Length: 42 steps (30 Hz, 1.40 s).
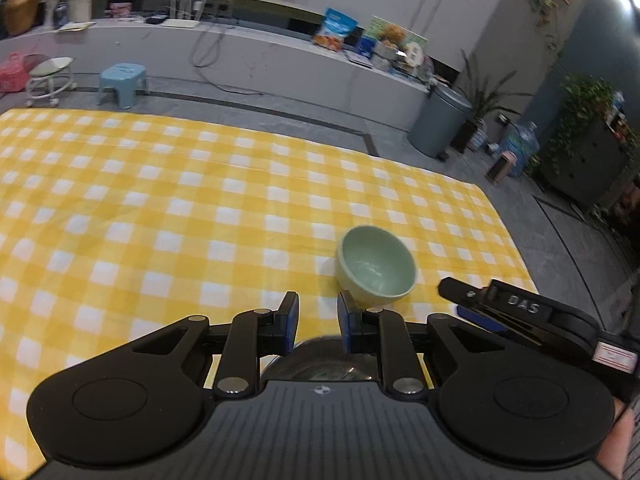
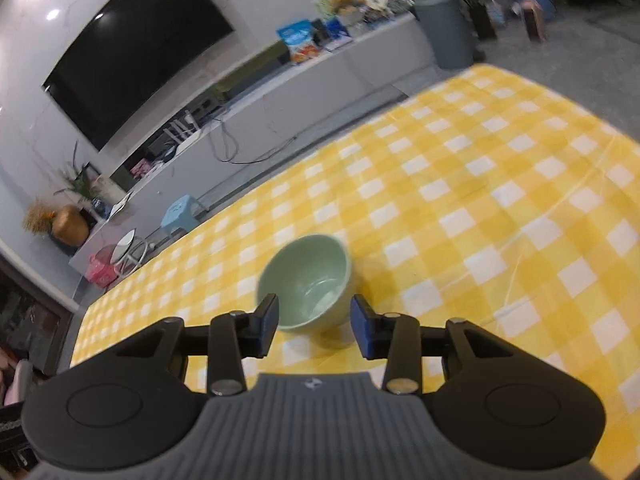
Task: Organize plates and bowls
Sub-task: 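Move both grippers to the pale green bowl and grasp its rim, then lift the green bowl with both grippers and carry it toward the nested bowls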
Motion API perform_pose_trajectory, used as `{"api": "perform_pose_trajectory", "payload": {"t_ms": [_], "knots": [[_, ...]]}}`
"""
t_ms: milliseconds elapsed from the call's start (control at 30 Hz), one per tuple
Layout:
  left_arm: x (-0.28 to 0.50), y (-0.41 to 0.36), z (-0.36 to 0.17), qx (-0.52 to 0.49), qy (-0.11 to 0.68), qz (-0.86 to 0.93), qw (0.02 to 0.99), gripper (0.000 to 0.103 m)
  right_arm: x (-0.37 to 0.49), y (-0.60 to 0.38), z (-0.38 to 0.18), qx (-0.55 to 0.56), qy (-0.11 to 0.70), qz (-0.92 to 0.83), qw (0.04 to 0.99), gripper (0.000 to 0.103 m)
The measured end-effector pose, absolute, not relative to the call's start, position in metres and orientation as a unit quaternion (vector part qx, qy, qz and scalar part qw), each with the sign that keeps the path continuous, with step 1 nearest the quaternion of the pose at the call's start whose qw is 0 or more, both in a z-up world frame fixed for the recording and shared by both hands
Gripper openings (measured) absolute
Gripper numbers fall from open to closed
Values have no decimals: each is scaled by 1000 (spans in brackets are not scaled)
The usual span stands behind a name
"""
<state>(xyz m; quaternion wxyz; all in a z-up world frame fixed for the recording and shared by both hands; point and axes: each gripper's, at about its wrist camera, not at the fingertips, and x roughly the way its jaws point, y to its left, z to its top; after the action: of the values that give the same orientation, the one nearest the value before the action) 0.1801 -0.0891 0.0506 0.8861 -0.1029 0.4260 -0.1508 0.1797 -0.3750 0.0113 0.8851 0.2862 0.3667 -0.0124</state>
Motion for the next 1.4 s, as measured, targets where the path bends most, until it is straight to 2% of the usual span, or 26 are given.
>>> {"api": "perform_pose_trajectory", "payload": {"t_ms": [33, 600, 867, 967, 1033, 1167, 1300, 1400], "knots": [[184, -91, 50, -101, 426, -155, 886, 28, 183, -379, 7, 298, 365, -9, 882, 41], [258, -133, 31, -76, 450, -182, 871, 32, 228, -415, -34, 329, 353, -44, 875, 40], [285, -149, 10, -76, 483, -180, 854, 32, 239, -416, -52, 337, 378, -41, 861, 24], [291, -156, 5, -69, 491, -182, 849, 33, 241, -417, -58, 344, 385, -40, 856, 22], [294, -161, 2, -59, 495, -183, 847, 36, 241, -418, -59, 345, 385, -42, 855, 22], [298, -164, -3, -56, 498, -181, 847, 37, 237, -423, -56, 369, 363, -30, 855, 23], [302, -165, -9, -56, 503, -175, 844, 37, 236, -416, -52, 343, 360, -32, 867, 35], [302, -165, -11, -54, 505, -175, 844, 40, 238, -414, -53, 326, 371, -41, 869, 36]]}}
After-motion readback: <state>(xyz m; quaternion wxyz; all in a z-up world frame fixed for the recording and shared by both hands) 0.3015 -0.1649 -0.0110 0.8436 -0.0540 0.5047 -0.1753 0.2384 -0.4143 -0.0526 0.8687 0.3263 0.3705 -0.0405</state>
